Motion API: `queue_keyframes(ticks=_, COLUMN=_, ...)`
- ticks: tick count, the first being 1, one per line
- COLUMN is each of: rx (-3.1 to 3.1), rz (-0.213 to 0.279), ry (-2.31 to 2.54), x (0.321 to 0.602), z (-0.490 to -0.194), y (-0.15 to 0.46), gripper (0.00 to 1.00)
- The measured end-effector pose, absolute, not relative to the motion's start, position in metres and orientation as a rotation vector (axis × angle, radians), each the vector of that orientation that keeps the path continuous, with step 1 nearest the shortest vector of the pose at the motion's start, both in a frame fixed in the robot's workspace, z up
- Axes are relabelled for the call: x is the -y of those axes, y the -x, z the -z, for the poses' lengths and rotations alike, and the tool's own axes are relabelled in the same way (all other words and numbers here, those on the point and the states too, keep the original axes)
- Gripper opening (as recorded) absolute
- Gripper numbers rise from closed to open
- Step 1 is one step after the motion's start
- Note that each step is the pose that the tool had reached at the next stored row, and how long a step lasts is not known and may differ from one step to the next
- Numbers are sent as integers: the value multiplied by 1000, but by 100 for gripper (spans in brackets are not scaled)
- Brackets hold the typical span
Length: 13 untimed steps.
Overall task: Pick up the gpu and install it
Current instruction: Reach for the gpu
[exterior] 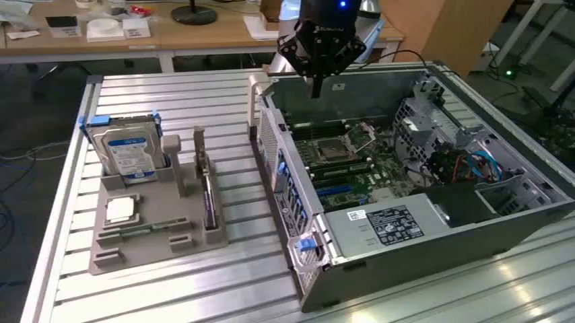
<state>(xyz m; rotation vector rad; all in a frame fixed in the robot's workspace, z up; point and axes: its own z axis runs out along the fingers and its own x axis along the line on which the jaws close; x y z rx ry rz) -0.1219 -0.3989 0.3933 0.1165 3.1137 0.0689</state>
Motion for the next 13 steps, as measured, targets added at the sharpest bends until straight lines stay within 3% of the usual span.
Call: queue_keyframes(ticks=13, rx=-3114, rz=-69, ry=-117, x=399, z=-393, y=129, gripper=11)
